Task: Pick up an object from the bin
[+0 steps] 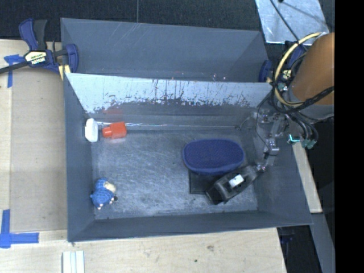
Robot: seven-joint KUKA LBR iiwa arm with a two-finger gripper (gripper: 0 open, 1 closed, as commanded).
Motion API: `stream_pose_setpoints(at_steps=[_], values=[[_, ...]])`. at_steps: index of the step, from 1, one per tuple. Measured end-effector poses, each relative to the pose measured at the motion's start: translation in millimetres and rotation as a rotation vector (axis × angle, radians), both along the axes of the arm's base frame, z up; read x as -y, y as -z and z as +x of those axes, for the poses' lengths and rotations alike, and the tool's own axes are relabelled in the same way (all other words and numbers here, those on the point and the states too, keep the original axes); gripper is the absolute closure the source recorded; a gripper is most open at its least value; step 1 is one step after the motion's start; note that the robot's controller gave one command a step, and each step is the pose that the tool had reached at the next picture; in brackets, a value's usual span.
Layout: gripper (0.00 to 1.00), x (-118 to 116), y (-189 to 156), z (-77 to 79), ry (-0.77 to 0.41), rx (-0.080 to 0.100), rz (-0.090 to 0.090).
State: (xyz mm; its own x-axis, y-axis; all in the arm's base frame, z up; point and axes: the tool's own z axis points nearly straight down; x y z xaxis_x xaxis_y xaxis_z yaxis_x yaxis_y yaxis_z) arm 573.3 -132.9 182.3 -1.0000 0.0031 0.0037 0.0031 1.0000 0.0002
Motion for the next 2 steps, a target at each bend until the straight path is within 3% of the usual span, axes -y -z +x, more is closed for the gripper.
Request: stream_pose_setpoints(at_steps=[1,2], values=[[0.0,-13.5,109.6,-5.2,-0.293,0.008,0.0],[1.0,-13.6,105.1,0.8,-0.294,0.033,-0.006]])
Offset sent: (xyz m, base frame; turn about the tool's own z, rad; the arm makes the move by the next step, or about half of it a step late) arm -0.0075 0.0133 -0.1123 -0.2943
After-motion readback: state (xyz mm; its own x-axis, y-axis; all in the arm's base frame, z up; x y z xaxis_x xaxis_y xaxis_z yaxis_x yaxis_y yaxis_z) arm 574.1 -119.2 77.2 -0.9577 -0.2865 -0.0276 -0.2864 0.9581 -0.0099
